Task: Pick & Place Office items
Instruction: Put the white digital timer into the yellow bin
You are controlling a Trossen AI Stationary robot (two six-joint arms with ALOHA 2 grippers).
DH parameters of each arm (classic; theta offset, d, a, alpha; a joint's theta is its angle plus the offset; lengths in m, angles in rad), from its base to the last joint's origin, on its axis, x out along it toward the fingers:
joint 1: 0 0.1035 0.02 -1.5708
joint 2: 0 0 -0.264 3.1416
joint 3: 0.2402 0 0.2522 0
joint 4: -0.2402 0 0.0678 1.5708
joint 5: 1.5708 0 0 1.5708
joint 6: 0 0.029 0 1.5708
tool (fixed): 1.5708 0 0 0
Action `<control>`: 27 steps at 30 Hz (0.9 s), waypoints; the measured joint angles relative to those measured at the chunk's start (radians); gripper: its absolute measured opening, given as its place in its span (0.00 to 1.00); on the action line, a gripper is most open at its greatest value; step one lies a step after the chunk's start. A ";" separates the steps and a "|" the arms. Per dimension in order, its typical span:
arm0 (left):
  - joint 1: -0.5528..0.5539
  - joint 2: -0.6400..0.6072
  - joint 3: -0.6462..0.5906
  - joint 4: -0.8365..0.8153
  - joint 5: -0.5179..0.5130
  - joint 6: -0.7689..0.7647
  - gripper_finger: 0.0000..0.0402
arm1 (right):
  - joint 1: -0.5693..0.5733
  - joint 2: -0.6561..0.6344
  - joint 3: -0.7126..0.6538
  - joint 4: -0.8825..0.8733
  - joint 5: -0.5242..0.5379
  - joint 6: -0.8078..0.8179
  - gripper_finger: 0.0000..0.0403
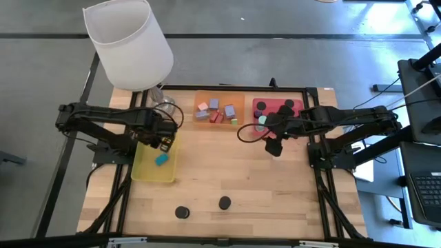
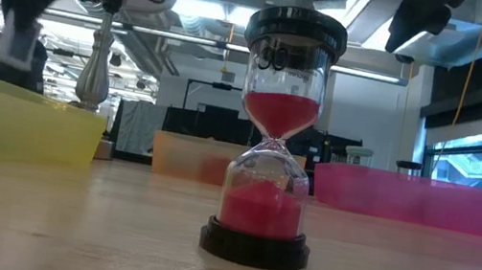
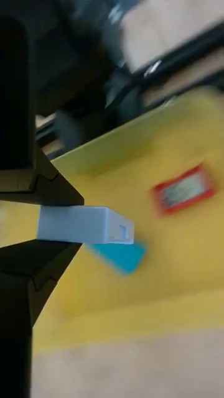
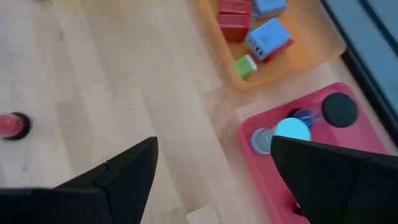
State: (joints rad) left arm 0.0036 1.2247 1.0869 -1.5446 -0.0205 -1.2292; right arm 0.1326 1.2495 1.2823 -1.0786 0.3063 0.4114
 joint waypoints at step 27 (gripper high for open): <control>0.000 0.007 -0.400 0.428 -0.201 -0.172 0.20 | 0.000 0.000 0.000 0.030 0.108 0.000 0.78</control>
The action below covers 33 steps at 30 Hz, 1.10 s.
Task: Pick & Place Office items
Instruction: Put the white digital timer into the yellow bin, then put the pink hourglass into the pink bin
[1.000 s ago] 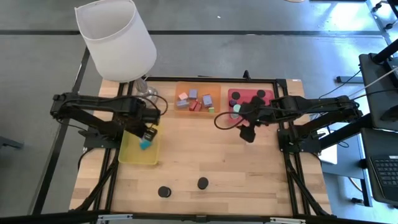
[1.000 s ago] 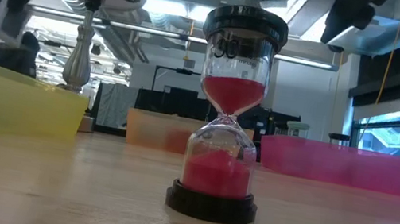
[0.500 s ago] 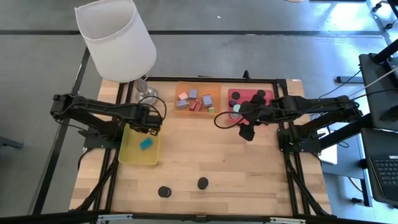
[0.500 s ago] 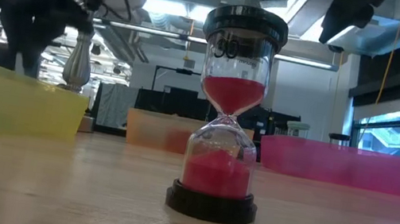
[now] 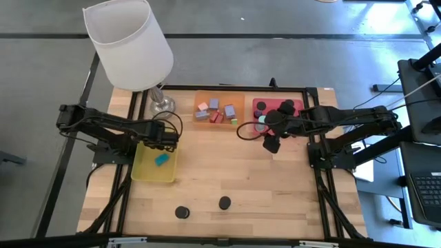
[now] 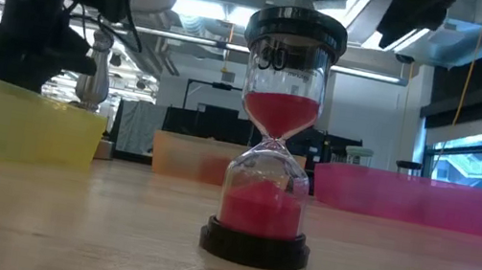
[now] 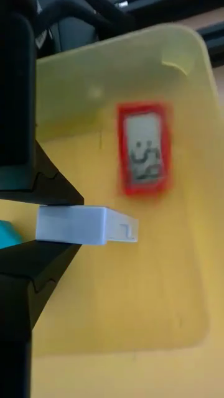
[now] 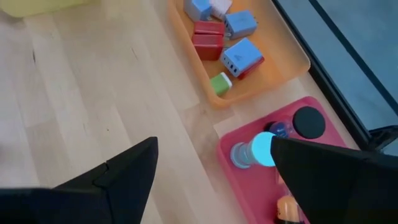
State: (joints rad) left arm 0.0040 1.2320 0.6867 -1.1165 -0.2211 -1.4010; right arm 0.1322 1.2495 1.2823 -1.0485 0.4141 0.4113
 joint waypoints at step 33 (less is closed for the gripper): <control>-0.070 -0.012 0.311 0.065 0.085 0.144 0.44 | 0.016 0.044 0.001 0.201 -0.212 -0.069 0.78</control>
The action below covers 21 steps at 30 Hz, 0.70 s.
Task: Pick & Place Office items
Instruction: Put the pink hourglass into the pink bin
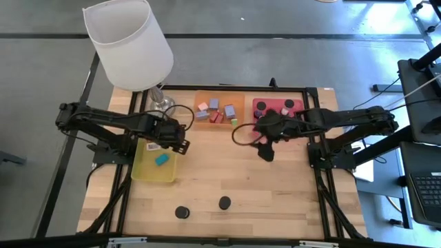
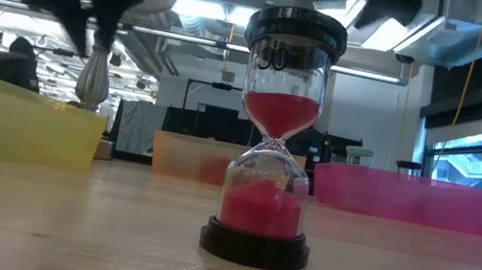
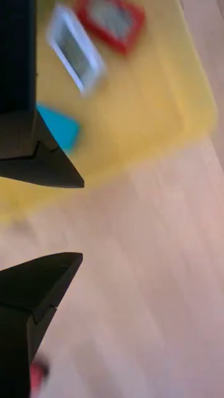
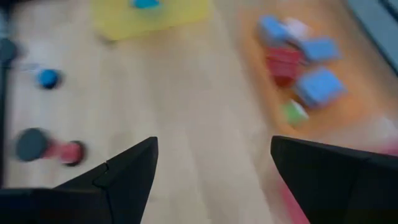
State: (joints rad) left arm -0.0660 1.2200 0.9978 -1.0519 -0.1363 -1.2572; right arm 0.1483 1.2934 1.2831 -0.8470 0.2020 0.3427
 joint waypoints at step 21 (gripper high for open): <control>-0.319 0.000 0.037 0.421 -0.270 -0.118 0.44 | 0.258 0.401 0.000 0.492 -0.300 -0.630 0.78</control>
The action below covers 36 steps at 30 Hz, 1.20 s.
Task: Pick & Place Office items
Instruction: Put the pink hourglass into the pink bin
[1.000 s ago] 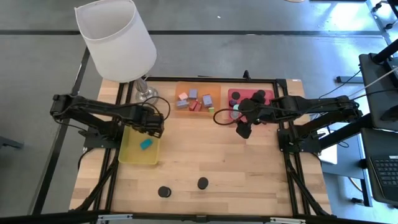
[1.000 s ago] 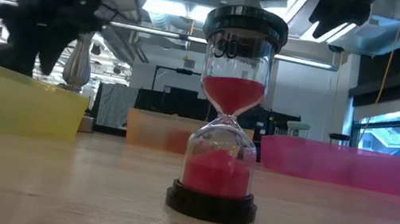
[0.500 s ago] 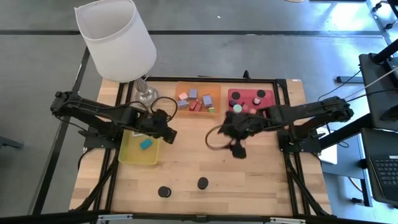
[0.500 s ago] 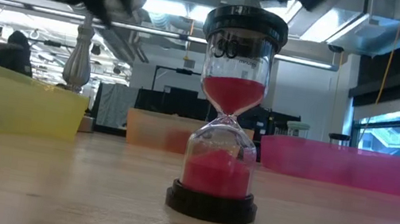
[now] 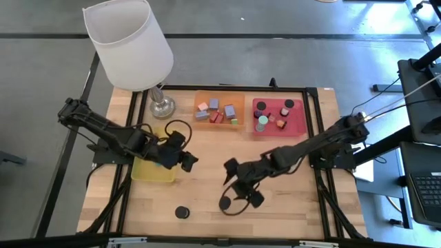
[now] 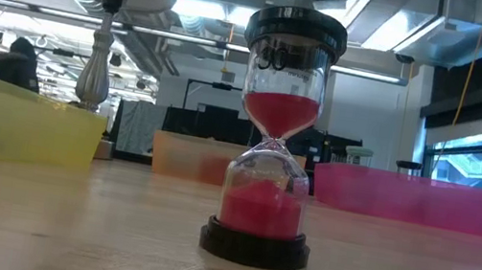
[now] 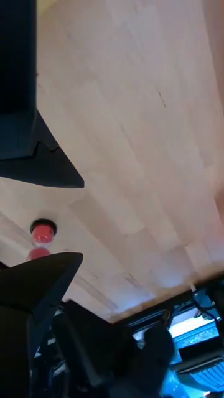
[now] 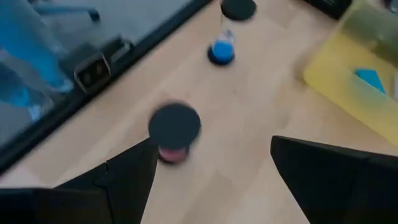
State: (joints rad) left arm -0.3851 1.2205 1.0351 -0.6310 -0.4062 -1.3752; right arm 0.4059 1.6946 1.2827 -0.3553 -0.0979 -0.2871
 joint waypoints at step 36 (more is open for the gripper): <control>-0.046 0.000 0.000 -0.113 -0.056 0.078 0.44 | 0.078 0.100 0.000 0.245 0.053 0.430 0.96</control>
State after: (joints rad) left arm -0.4316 1.2205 1.0351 -0.7444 -0.4622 -1.2972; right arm 0.4842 1.7950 1.2823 -0.1103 -0.0452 0.1431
